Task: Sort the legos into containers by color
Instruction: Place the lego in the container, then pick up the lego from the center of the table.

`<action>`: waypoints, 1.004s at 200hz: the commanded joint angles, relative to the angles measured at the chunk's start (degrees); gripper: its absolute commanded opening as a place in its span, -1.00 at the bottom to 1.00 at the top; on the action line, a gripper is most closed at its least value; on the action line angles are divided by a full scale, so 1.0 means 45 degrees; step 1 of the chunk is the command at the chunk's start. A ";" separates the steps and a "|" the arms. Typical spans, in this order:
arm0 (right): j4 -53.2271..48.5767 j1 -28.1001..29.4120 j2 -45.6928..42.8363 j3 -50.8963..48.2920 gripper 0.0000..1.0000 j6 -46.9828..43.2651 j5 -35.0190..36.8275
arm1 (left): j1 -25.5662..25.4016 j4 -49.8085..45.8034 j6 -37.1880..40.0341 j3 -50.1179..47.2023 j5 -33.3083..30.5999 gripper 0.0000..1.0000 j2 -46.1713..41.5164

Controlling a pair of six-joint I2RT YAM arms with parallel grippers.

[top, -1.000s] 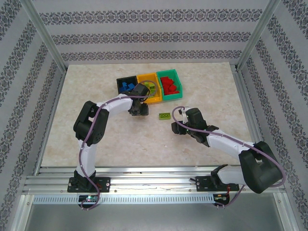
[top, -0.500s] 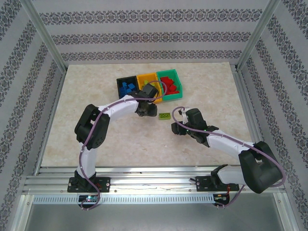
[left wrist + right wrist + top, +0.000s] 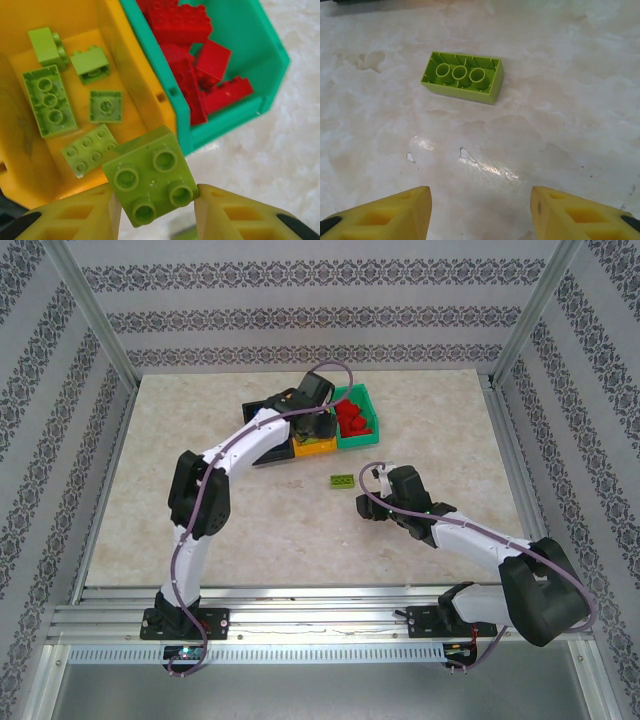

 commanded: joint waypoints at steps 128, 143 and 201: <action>0.0232 -0.0200 -0.0250 -0.0232 0.11 0.0123 -0.0246 | 0.0678 -0.1116 0.0583 0.3336 -0.0645 0.26 0.1627; 0.0226 -0.0195 -0.0191 -0.0212 0.11 0.0148 -0.0270 | 0.0500 -0.0186 0.0490 0.1568 -0.0456 0.26 0.0554; 0.0047 -0.0200 0.0230 -0.0018 0.11 0.0108 -0.0130 | 0.0201 0.3389 -0.0571 -0.5618 0.0314 0.26 -0.3839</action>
